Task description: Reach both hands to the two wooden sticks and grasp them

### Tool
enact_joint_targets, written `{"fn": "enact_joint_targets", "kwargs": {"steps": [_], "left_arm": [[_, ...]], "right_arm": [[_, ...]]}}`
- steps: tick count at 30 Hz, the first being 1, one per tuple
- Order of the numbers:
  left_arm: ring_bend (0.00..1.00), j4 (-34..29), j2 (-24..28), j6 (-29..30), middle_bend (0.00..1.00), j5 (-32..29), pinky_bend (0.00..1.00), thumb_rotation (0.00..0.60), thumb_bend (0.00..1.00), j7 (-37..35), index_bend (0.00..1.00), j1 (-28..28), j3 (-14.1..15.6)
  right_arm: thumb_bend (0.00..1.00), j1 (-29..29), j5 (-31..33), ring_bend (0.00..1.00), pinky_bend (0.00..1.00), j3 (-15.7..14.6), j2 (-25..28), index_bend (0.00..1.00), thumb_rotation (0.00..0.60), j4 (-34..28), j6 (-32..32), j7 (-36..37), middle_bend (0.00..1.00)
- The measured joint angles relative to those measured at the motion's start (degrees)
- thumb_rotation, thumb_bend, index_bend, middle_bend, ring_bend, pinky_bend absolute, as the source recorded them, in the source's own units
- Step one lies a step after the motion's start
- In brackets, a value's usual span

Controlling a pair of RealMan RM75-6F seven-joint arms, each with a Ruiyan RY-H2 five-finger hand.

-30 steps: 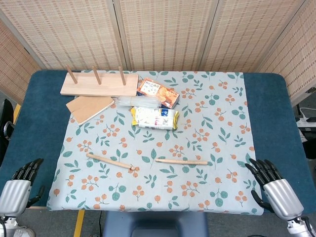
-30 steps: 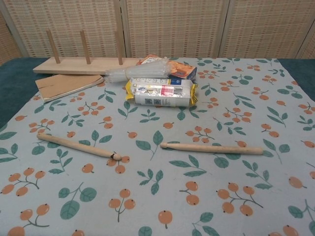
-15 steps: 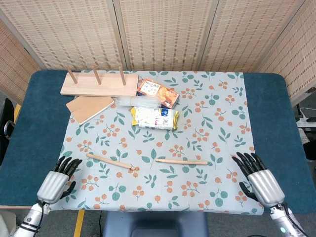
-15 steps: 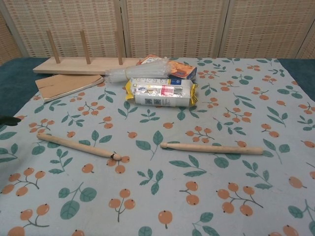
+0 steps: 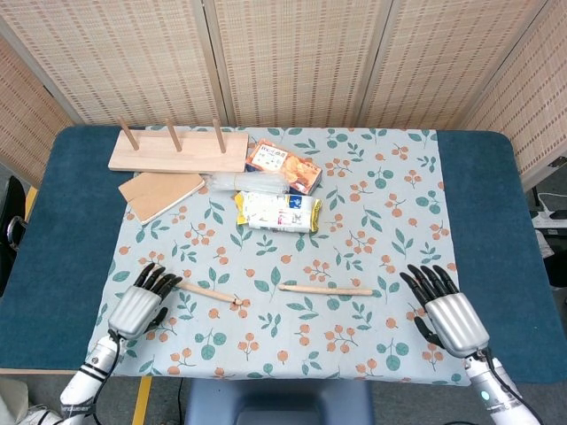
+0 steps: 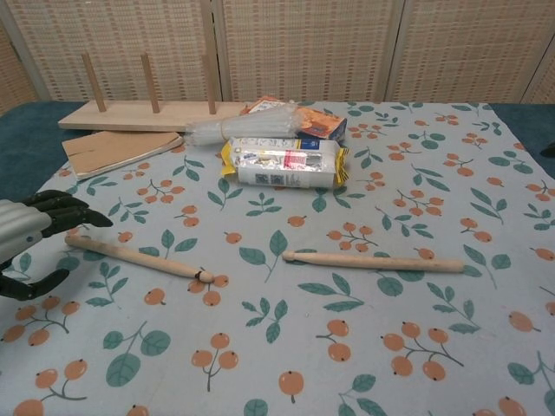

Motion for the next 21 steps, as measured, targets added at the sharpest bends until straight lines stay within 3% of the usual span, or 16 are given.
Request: {"fn": "enact_joint_targets", "kwargs": {"steps": [12, 17, 21], "left_arm": [[0.11, 8.59, -5.92, -3.03, 0.3, -1.09, 0.03, 0.6, 0.46, 1.27, 0.27, -4.64, -0.62], [0.17, 11.41, -7.46, -2.65, 0.43, -1.03, 0.04, 0.6, 0.46, 1.25, 0.44, -5.5, -0.03], [0.18, 12.71, -8.2, -2.54, 0.43, -1.32, 0.04, 0.6, 0.46, 2.75, 0.48, -5.74, 0.27]], "right_arm": [[0.36, 0.69, 2.45, 0.0, 0.0, 0.42, 0.08, 0.0, 0.6, 0.25, -0.07, -1.36, 0.0], [0.36, 0.79, 2.8, 0.0, 0.0, 0.18, 0.23, 0.0, 0.6, 0.54, -0.06, -1.29, 0.0], [0.36, 0.75, 3.1, 0.0, 0.0, 0.21, 0.26, 0.0, 0.6, 0.64, 0.36, -1.12, 0.0]]}}
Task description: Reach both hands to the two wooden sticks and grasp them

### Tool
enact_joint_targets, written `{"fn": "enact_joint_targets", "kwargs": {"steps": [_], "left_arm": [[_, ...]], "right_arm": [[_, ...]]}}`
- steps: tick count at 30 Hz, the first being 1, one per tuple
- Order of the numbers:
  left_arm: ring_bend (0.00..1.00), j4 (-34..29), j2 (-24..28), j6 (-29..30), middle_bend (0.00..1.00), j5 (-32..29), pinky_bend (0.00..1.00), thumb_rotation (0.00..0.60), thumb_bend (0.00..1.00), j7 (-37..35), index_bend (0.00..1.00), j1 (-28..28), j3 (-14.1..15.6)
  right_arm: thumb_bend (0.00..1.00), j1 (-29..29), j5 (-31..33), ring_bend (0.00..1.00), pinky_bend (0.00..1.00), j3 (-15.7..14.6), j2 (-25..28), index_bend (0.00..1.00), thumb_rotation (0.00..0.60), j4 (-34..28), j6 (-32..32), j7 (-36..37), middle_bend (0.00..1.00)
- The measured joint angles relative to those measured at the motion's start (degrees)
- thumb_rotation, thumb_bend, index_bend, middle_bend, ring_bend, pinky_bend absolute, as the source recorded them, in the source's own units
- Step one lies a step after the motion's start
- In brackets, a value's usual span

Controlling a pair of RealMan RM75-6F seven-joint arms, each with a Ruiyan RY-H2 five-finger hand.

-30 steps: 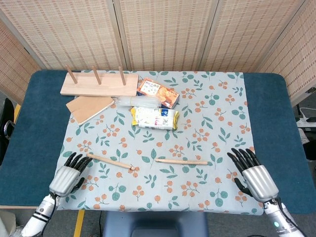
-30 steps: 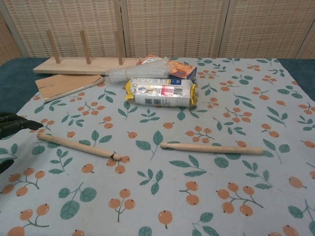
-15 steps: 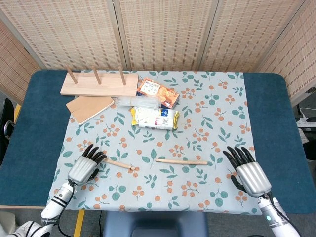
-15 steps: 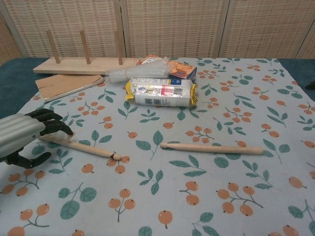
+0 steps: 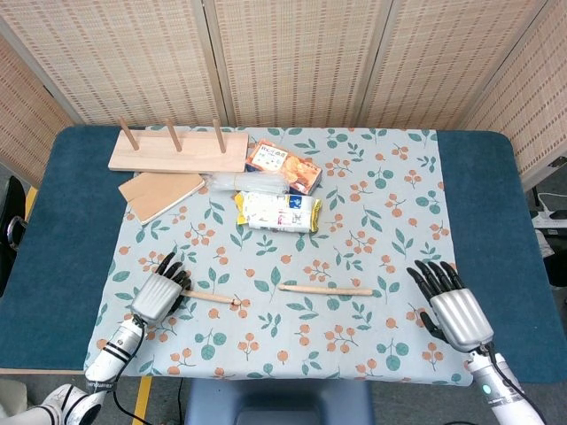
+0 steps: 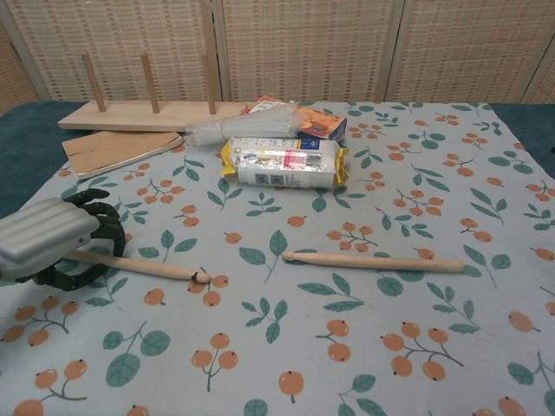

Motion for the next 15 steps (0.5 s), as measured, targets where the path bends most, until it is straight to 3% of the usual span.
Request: {"fn": "enact_joint_targets", "kwargs": {"steps": [6, 11, 15], "left_arm": [[0.24, 1.53, -1.06, 0.04, 0.53, -1.24, 0.06, 0.6, 0.46, 2.43, 0.58, -0.16, 0.2], [0.37, 2.17, -1.5, 2.13, 0.73, -1.11, 0.08, 0.6, 0.48, 2.54, 0.73, -0.05, 0.19], [0.42, 3.14, -1.97, 6.24, 0.8, -0.08, 0.1, 0.6, 0.51, 0.76, 0.81, 0.28, 0.11]], "right_arm": [[0.36, -0.09, 0.03, 0.0, 0.0, -0.15, -0.19, 0.0, 0.6, 0.25, 0.56, 0.36, 0.0], [0.36, 0.06, -0.01, 0.0, 0.0, -0.21, -0.37, 0.0, 0.6, 0.3, 0.68, 0.22, 0.0], [0.36, 0.25, 0.02, 0.0, 0.0, -0.3, -0.51, 0.0, 0.6, 0.06, 0.49, -0.55, 0.0]]}}
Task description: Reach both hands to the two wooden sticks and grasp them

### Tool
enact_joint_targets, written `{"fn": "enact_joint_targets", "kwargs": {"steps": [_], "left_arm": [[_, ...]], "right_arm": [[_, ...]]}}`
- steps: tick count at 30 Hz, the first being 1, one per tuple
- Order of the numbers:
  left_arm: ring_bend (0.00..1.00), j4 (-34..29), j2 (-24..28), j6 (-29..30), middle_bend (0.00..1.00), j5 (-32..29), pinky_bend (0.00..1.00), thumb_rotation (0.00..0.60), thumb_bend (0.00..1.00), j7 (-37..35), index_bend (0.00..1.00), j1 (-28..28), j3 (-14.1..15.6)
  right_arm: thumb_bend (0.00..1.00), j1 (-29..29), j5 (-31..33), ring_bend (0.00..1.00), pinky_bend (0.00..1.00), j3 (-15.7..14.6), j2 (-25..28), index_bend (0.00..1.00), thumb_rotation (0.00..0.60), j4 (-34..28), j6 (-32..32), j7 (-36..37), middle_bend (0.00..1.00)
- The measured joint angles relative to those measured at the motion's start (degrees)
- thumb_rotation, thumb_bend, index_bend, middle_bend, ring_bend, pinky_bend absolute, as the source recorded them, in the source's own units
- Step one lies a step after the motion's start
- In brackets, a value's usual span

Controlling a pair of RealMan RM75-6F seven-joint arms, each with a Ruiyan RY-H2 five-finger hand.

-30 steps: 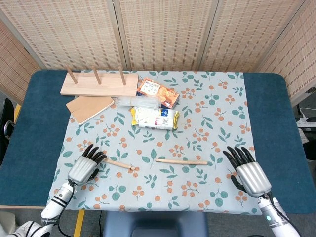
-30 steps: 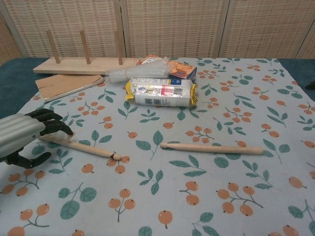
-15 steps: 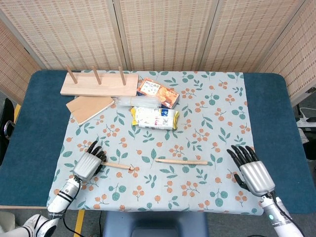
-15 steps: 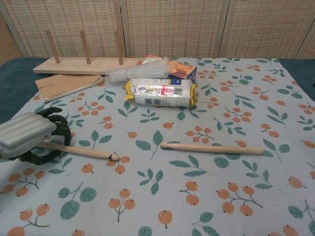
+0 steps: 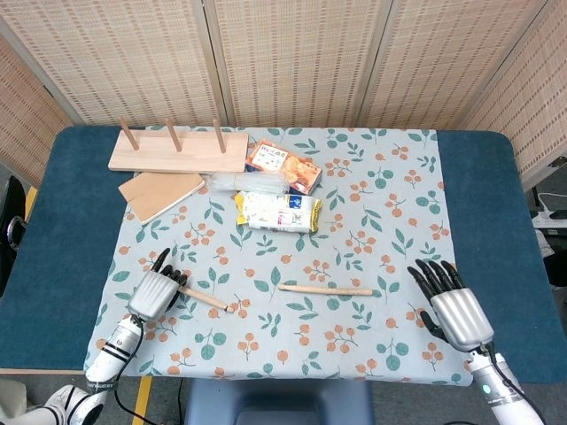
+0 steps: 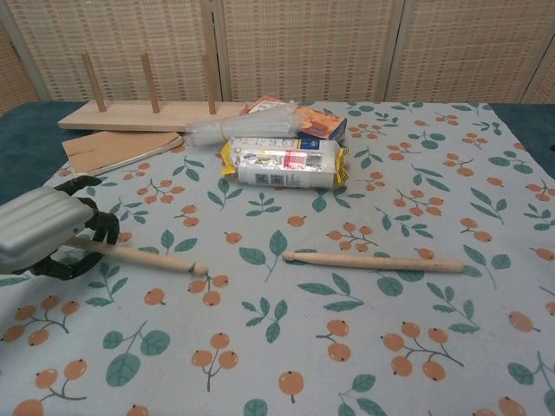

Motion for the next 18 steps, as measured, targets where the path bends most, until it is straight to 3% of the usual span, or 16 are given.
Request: {"fn": "enact_joint_targets", "kwargs": {"steps": [4, 11, 15, 18], "left_arm": [[0.43, 1.69, -0.36, 6.37, 0.82, 1.8, 0.1, 0.6, 0.51, -3.27, 0.83, 0.58, -0.03], [0.45, 3.59, -0.83, 10.1, 0.83, 2.2, 0.1, 0.6, 0.51, -9.08, 0.83, 1.4, -0.37], [0.45, 3.85, -0.67, 10.7, 0.84, 1.85, 0.11, 0.6, 0.51, -14.09, 0.84, 1.68, -0.45], [0.46, 5.35, -0.69, 12.32, 0.84, 1.79, 0.11, 0.6, 0.51, -17.1, 0.84, 1.96, -0.54]], "right_arm": [[0.36, 0.24, 0.05, 0.0, 0.0, -0.16, -0.33, 0.0, 0.6, -0.53, -0.34, -1.13, 0.0], [0.36, 1.76, 0.31, 0.0, 0.0, 0.01, -3.04, 0.0, 0.6, -0.15, -2.28, -3.95, 0.01], [0.36, 3.48, -0.31, 0.0, 0.0, 0.66, -6.82, 0.02, 0.6, 1.93, -3.54, -4.63, 0.12], [0.36, 5.21, -0.67, 0.0, 0.0, 1.42, -10.47, 0.09, 0.6, 4.12, -4.81, -5.08, 0.2]]}}
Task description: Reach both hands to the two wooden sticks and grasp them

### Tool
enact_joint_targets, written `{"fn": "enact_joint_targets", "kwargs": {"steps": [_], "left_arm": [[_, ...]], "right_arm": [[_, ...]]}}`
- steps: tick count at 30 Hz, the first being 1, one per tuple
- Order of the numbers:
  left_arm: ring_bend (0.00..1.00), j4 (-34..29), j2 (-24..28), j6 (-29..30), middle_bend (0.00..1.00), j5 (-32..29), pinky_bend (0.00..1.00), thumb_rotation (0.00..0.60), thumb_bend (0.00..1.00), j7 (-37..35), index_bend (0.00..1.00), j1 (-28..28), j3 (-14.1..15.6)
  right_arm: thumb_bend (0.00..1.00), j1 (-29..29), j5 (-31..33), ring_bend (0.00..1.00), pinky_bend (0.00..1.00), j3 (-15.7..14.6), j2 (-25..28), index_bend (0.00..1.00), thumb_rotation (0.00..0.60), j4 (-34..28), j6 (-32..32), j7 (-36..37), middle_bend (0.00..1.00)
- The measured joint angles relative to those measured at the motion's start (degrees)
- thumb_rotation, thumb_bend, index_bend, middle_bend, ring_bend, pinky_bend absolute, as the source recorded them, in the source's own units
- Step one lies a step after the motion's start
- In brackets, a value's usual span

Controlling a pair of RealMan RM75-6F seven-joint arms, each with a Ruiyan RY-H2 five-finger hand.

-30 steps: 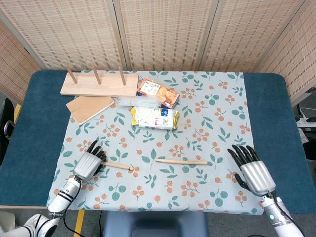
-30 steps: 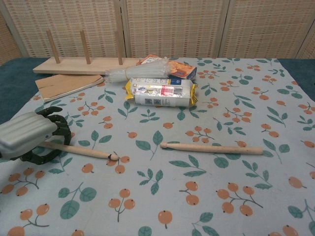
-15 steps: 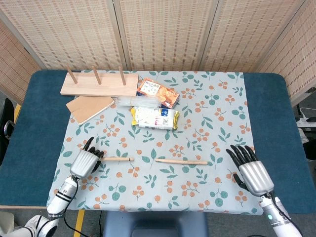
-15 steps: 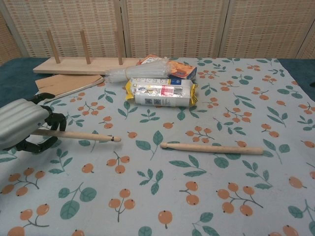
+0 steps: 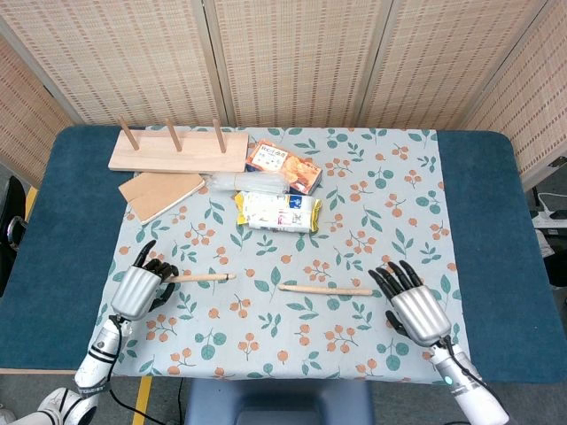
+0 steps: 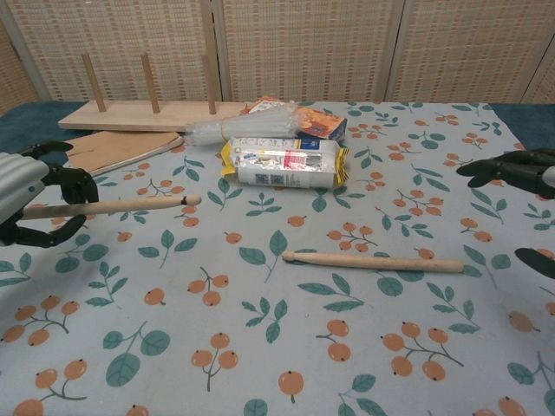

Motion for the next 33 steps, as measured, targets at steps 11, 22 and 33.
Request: {"fn": "enact_joint_targets", "kwargs": {"steps": [11, 22, 33], "left_arm": [[0.46, 6.3, -1.16, 1.47, 0.83, -0.92, 0.11, 0.6, 0.51, -4.57, 0.83, 0.88, 0.07], [0.47, 6.74, -0.83, 0.42, 0.83, -1.48, 0.13, 0.6, 0.51, -5.15, 0.83, 0.62, 0.44], [0.48, 6.94, -1.42, 0.65, 0.84, -2.19, 0.14, 0.6, 0.51, -1.87, 0.83, 0.46, -0.11]], "right_arm": [[0.36, 6.28, 1.49, 0.07, 0.04, 2.14, -12.14, 0.26, 0.6, 11.07, -6.35, -5.31, 0.32], [0.36, 10.4, 8.79, 0.14, 0.04, 3.93, -16.93, 0.37, 0.6, 17.4, -12.01, -8.01, 0.4], [0.36, 11.08, 10.51, 0.26, 0.07, 2.39, -16.84, 0.49, 0.6, 18.28, -12.2, -10.57, 0.5]]}}
